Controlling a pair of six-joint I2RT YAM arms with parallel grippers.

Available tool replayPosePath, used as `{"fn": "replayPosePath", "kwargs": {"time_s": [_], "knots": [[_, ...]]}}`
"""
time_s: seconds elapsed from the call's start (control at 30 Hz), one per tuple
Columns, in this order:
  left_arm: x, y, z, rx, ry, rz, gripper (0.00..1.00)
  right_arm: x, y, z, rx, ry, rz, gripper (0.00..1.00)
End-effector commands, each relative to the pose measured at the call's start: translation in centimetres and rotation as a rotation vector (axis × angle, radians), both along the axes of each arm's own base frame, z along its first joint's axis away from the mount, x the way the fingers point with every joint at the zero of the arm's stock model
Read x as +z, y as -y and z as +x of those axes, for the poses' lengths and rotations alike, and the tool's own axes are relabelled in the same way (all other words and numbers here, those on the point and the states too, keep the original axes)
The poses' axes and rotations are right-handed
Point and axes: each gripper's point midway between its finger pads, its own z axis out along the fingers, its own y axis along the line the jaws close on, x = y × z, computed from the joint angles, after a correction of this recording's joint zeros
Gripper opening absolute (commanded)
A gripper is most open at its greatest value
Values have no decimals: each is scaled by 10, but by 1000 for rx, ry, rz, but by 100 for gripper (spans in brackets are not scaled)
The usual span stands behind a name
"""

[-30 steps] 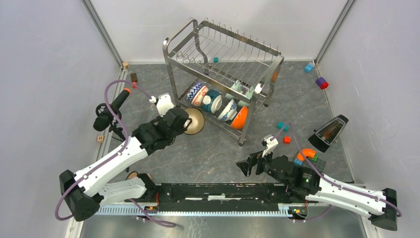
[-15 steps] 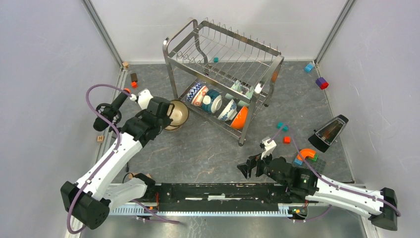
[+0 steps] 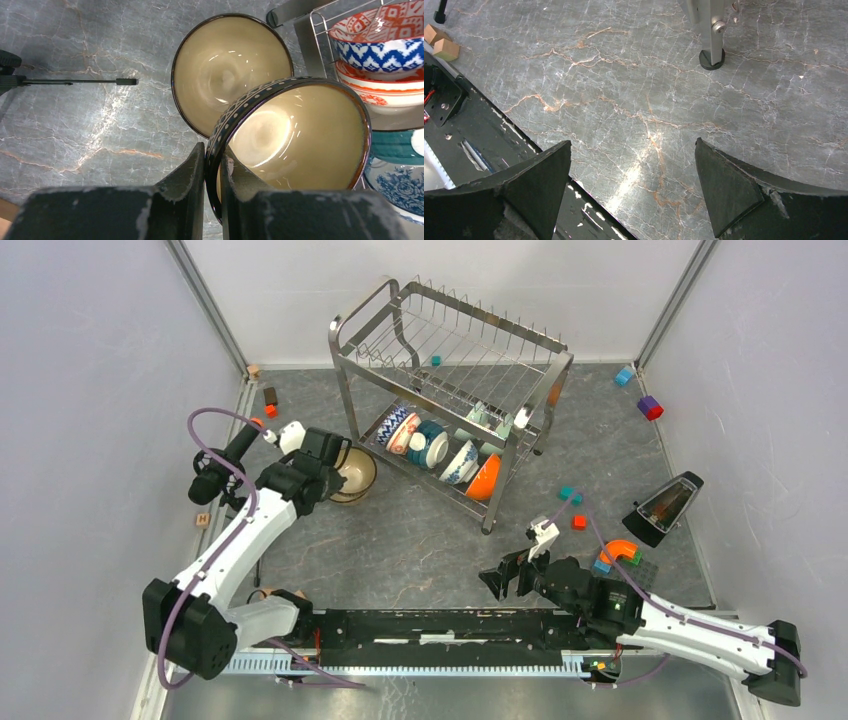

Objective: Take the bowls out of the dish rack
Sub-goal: Place the bowl with the bowl.

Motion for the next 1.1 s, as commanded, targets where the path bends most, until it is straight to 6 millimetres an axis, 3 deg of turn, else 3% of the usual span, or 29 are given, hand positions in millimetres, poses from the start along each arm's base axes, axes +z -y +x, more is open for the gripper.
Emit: {"fn": "replayPosePath", "kwargs": {"time_s": [0.0, 0.53, 0.8, 1.07], "knots": [[10, 4, 24, 69, 88, -96, 2, 11, -2, 2, 2, 26, 34, 98], [-27, -13, 55, 148, 26, -91, 2, 24, -2, 1, 3, 39, 70, 98], [-36, -15, 67, 143, 38, -86, 2, 18, -4, -1, 16, 26, 56, 98], [-51, -24, 67, 154, 9, -46, 2, 18, -5, -1, 20, 29, 71, 98]]}}
